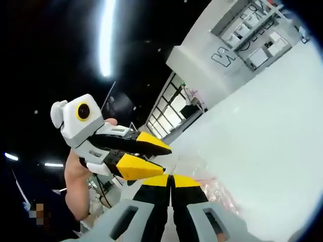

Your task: Open the resealable bag by pulling the two sides of the seal apart until the entire bag opening is separated and visibly accessible.

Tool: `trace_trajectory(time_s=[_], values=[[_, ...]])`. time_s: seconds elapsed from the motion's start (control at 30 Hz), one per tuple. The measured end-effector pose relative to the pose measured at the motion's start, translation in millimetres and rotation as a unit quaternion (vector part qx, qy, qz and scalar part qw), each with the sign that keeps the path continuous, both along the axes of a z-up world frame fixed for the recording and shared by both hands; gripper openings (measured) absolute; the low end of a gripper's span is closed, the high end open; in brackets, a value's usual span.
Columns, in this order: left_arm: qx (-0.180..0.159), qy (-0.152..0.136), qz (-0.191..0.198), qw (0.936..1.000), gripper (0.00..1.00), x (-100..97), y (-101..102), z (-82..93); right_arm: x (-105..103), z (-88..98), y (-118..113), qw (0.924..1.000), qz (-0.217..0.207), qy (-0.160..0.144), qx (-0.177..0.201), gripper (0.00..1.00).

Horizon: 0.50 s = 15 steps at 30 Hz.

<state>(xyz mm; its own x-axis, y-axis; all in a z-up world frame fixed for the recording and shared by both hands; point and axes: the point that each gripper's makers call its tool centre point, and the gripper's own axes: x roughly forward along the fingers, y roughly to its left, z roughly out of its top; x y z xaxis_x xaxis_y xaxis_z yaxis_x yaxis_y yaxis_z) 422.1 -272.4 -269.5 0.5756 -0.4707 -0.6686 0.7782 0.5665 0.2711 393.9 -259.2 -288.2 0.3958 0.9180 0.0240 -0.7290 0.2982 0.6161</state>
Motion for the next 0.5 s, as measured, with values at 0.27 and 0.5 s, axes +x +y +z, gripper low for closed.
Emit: trace_trajectory(time_s=[0.27, 0.5], values=[[0.008, 0.006, -0.008, 0.9999, 0.15, -0.4, -4.3, -2.6, -0.3, -1.6, -2.5, 0.9998, -0.002, -0.013, -0.013, 0.0], [0.007, 0.011, -0.005, 0.9999, 0.14, 0.1, -4.3, -6.1, -0.4, -3.5, -2.7, 0.9998, 0.0, -0.015, -0.012, 0.0]])
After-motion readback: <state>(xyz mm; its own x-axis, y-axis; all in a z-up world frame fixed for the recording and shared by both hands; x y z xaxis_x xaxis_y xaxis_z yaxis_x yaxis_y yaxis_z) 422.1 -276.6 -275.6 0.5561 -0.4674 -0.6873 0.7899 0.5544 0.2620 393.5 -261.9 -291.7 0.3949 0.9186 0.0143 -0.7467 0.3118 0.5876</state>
